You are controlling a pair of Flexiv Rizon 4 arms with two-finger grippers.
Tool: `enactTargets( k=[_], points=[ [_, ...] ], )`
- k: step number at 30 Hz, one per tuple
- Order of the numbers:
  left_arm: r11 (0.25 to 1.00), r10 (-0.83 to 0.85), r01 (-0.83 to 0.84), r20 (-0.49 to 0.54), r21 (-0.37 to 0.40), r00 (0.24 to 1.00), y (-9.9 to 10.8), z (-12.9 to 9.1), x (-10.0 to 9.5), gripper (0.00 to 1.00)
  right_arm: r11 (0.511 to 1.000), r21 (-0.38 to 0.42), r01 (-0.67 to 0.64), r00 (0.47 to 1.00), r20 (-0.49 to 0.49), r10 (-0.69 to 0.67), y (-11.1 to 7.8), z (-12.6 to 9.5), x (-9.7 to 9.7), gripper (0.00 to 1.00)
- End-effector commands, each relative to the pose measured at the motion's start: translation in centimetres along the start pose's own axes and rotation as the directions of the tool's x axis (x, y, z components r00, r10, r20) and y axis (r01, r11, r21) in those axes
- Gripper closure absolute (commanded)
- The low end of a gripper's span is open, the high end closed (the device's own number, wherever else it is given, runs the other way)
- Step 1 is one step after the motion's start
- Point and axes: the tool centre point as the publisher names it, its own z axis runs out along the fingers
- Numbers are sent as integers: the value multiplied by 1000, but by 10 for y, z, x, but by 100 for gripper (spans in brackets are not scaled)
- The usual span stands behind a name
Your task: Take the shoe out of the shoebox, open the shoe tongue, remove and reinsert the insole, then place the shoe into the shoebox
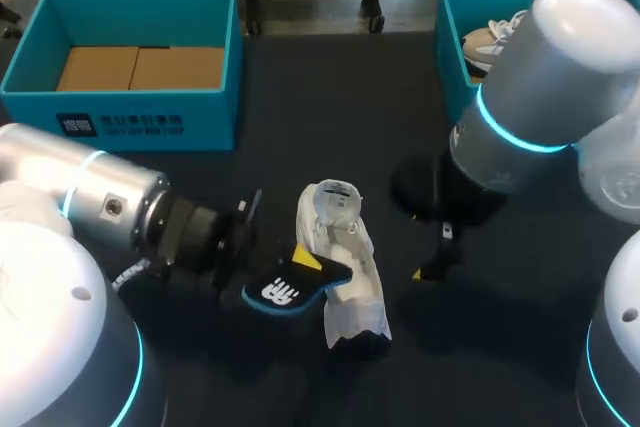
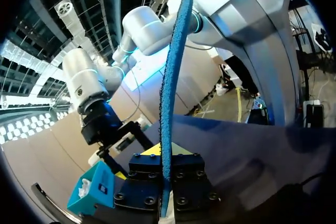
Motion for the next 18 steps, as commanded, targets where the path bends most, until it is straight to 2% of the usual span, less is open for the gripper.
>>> enactTargets(
  k=[1,3,5,7,13,18],
  points=[
    [1000,0,0,-2,-3,1000,0,1,0,100,1000,-1,-1,1000,5,1,0,2,1,0],
    [1000,0,0,-2,-3,1000,0,1,0,100,1000,-1,-1,1000,5,1,0,2,1,0],
    [1000,-5,5,-7,15,1000,-1,11,4,100,996,83,27,1000,3,-28,7,3,1,0],
    [999,-17,17,-1,30,1000,0,15,7,100,999,42,13,1000,5,-13,5,11,6,0],
    [997,-34,31,28,75,999,4,20,18,100,1000,3,16,1000,17,-16,4,28,19,0],
    [994,-49,42,63,101,997,8,18,22,100,999,-27,39,999,-5,-39,4,42,19,0]
  ],
)
